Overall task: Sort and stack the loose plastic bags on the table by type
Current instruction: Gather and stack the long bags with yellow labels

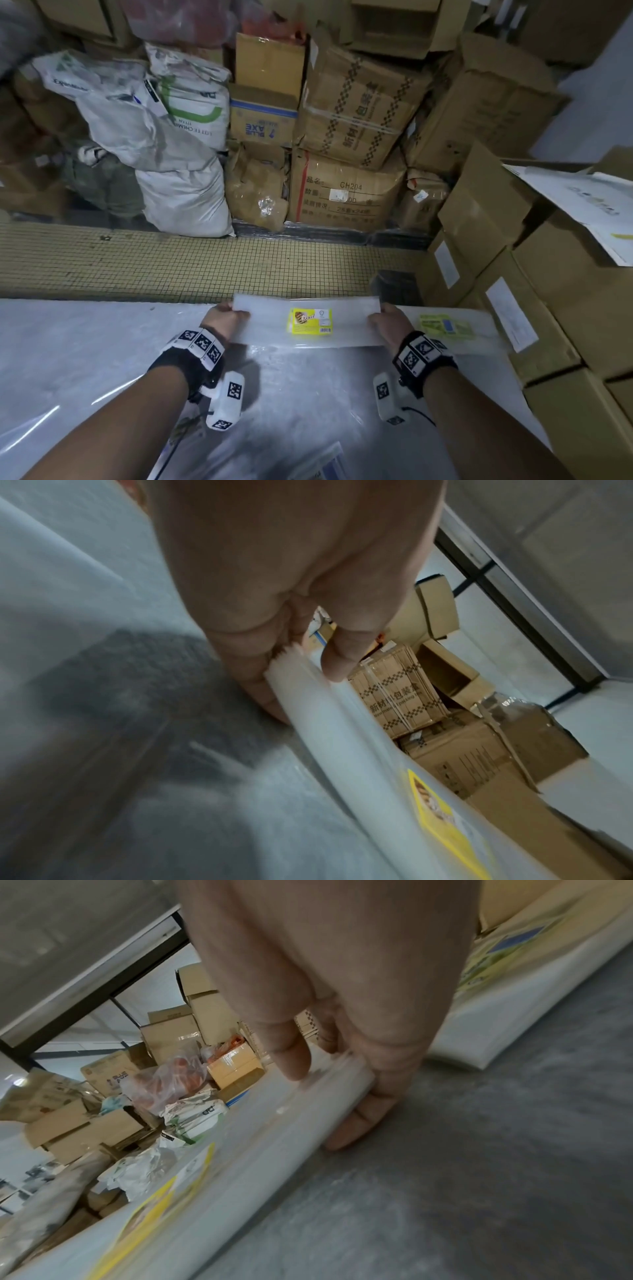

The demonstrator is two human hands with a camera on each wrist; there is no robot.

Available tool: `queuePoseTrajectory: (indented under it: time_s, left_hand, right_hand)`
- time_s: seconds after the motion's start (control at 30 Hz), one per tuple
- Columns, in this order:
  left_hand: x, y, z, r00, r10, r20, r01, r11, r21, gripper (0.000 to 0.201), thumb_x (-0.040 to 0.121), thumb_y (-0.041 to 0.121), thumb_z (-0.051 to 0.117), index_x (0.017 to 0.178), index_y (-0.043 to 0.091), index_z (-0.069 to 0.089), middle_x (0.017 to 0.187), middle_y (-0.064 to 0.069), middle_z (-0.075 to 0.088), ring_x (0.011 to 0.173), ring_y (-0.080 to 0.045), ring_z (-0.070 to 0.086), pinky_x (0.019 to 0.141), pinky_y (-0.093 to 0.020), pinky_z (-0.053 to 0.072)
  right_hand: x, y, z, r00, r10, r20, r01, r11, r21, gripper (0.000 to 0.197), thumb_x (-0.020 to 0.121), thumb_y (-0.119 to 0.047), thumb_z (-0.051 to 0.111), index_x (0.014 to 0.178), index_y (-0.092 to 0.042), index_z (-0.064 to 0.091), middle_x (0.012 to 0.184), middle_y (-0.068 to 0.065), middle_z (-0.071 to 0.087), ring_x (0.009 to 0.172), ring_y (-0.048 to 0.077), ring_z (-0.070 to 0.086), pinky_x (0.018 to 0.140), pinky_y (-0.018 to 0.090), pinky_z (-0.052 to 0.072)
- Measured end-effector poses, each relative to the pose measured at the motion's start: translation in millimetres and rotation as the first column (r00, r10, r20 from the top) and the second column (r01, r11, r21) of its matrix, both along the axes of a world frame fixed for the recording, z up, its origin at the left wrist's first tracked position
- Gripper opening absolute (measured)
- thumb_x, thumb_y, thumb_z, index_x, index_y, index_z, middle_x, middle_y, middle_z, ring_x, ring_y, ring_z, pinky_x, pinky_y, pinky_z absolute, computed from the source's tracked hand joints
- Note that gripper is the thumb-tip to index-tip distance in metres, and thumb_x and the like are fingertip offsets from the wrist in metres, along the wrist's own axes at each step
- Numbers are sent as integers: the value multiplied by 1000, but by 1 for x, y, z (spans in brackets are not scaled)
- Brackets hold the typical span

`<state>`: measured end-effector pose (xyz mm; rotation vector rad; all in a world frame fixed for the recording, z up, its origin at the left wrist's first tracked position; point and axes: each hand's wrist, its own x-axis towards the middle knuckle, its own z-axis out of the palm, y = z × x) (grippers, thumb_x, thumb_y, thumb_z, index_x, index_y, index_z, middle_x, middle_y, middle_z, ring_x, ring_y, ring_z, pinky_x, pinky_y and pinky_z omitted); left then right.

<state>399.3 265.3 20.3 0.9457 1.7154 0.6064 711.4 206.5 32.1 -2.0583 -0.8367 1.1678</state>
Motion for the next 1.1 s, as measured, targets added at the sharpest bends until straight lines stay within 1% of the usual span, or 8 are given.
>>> queuePoseTrajectory:
  time_s: [0.13,0.3,0.5,0.67,0.77,0.87,0.93,1.1]
  left_hand:
    - [-3,-6,-7,999,-8,-37,11,998,68,24,87,12,66,110,3,66,109,-15,69,101,-31,64,78,-29,51]
    - [-4,-5,-2,982,-86,-167,97,994,59,25,88,17,63,111,7,66,109,-12,70,99,-29,62,92,-33,47]
    - [-9,-10,6,955,-154,-255,168,985,32,27,83,27,64,108,18,68,100,-2,72,92,-21,65,92,-34,51]
    - [-18,-9,1,978,-135,-162,140,990,22,21,83,23,73,101,21,61,101,-1,67,95,-22,62,96,-37,48]
    - [-22,-6,-2,988,-118,-101,122,992,30,33,81,20,77,108,18,58,105,-6,66,105,-27,61,100,-42,47]
    - [-25,-7,5,965,-227,-134,236,970,56,75,75,29,82,138,21,42,132,-8,54,120,-30,52,106,-45,40]
    - [-27,-7,13,875,-383,-297,423,902,85,102,66,40,86,149,29,28,150,-7,35,135,-31,39,110,-49,35]
    - [-28,6,14,385,-670,-635,816,569,-105,137,48,69,80,153,37,-1,163,5,-2,149,-20,3,118,-55,7]
  right_hand:
    - [1,4,-3,995,31,94,-27,998,-50,24,83,-4,56,106,-8,61,97,8,60,92,26,55,63,28,40]
    - [-1,9,-6,972,92,215,-74,993,-89,30,89,-9,48,116,-5,60,114,13,60,101,27,55,83,29,40]
    - [-6,7,-4,933,168,319,-128,982,-142,32,90,-10,47,118,0,59,117,16,62,102,30,57,84,30,42]
    - [-9,2,1,901,226,371,-169,969,-181,34,90,-14,48,121,-2,56,119,14,61,108,30,57,80,29,40]
    - [-6,1,1,878,259,403,-204,963,-173,32,90,-17,51,118,-2,53,117,15,60,107,29,57,78,28,39]
    - [-5,0,3,856,282,434,-259,959,-111,43,89,-18,55,129,-4,48,124,13,56,115,29,55,84,28,42]
    - [-4,0,5,824,306,476,-334,942,-29,53,89,-17,59,139,-7,43,135,11,50,125,27,48,97,30,40]
    - [-2,2,12,624,556,549,-645,763,-40,74,84,-30,71,147,-15,35,151,6,32,142,24,28,116,40,28]
